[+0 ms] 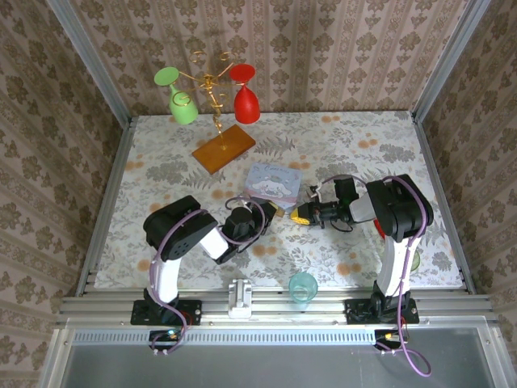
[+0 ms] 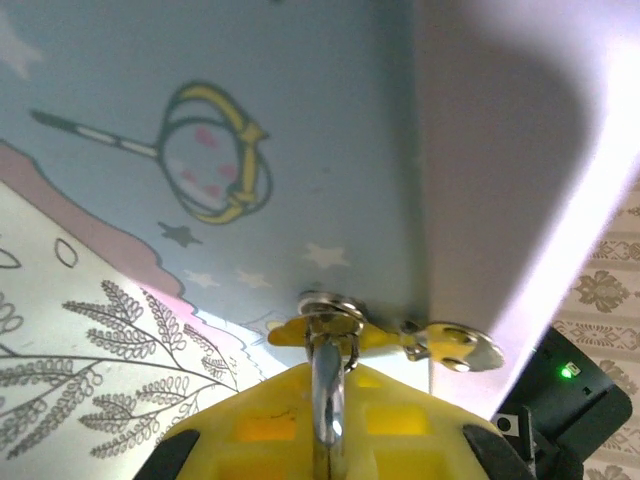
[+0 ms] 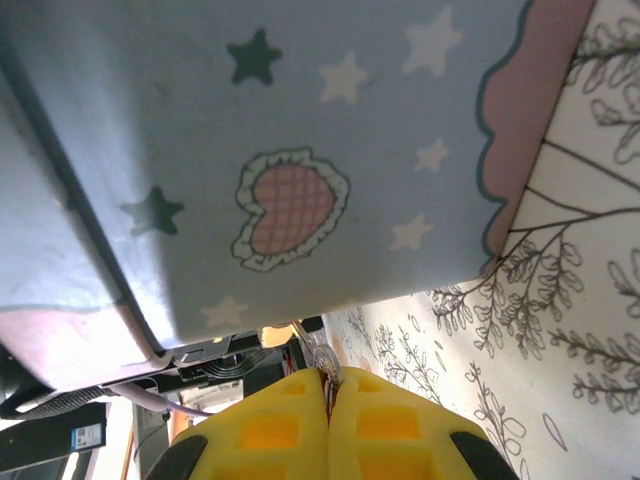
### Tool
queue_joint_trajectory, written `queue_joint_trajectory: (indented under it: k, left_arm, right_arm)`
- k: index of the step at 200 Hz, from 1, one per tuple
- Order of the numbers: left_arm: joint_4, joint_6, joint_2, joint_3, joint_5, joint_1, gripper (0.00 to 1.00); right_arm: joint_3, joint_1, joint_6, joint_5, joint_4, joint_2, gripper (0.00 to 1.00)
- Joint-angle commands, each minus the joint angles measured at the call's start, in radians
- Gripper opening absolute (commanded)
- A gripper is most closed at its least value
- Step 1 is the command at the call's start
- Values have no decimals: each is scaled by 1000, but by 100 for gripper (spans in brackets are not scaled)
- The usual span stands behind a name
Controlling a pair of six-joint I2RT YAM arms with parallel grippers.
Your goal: Unlock a padlock with a key
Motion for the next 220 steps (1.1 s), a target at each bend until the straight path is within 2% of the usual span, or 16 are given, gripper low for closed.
queue_joint_trajectory:
  k: [1,16,70,97,113,136,160,198,220]
  left_arm:
    - [33,4,27,27,104,-42,0]
    - [33,13,23,24,93,-42,0]
    - [32,24,-7,15,71,-37,0]
    - [32,24,-8,15,77,-40,0]
    - [32,17,-10,12,73,-42,0]
    - [33,13,-13,18,67,-37,0]
    - [32,18,-21,32,75,-29,0]
    - [32,14,-22,38,93,-32,0]
    - [32,17,-23,33,89,-40,0]
  right_arm:
    - [15,34,12,64,-23,-28,0]
    - [-12,47,30,101,-5,-37,0]
    - [-176,71,313,254,375,-27,0]
    - [-147,71,292,256,323,-34,0]
    - [-150,98,332,262,366,-48,0]
    - [-155,137,302,295,308,-73,0]
    - [-190,139,336,305,375,-64,0]
    - [-170,119,288,310,335,-59,0]
    - [-169,160,314,346,400,-82,0]
